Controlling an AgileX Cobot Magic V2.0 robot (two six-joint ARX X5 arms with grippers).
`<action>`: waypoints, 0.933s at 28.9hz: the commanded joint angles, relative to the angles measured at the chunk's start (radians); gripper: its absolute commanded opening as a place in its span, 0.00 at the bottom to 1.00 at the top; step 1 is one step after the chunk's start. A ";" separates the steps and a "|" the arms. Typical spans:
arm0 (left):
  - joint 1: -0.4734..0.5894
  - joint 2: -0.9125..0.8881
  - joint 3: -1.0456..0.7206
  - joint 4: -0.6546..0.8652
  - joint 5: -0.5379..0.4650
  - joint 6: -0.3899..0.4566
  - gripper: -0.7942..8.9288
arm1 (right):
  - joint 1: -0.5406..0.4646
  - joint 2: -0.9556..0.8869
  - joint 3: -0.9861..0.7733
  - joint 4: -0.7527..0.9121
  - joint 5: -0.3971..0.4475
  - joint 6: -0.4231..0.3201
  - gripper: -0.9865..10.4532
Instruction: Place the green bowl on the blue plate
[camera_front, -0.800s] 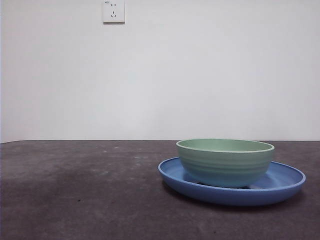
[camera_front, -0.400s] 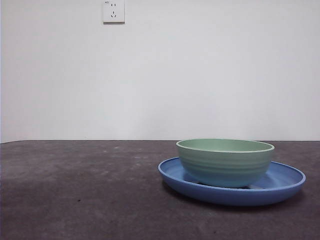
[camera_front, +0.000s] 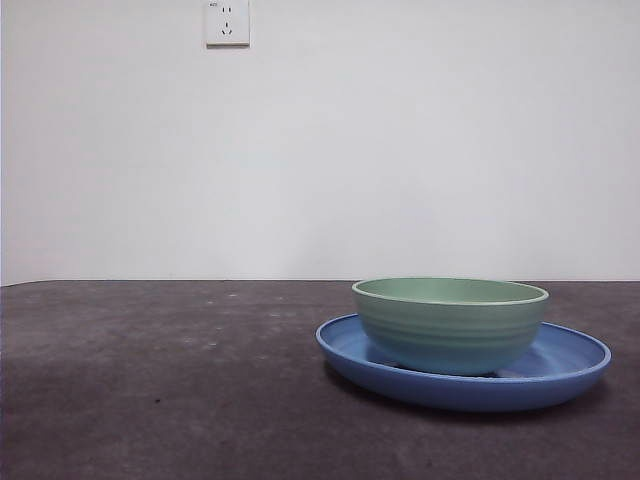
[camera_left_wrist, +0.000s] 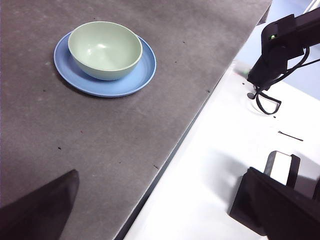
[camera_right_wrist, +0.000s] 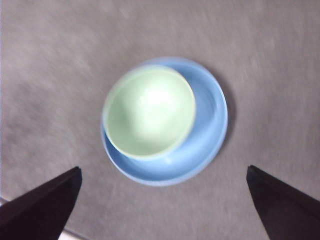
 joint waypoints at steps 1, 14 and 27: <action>-0.006 0.005 0.011 0.005 0.009 0.001 0.75 | -0.018 0.081 0.017 -0.030 0.003 0.016 0.62; -0.006 0.005 0.011 0.005 0.009 0.001 0.75 | -0.184 0.428 0.017 0.072 -0.138 -0.129 0.55; -0.006 0.005 0.011 0.005 0.009 0.001 0.75 | -0.290 0.709 0.017 0.200 -0.310 -0.266 0.41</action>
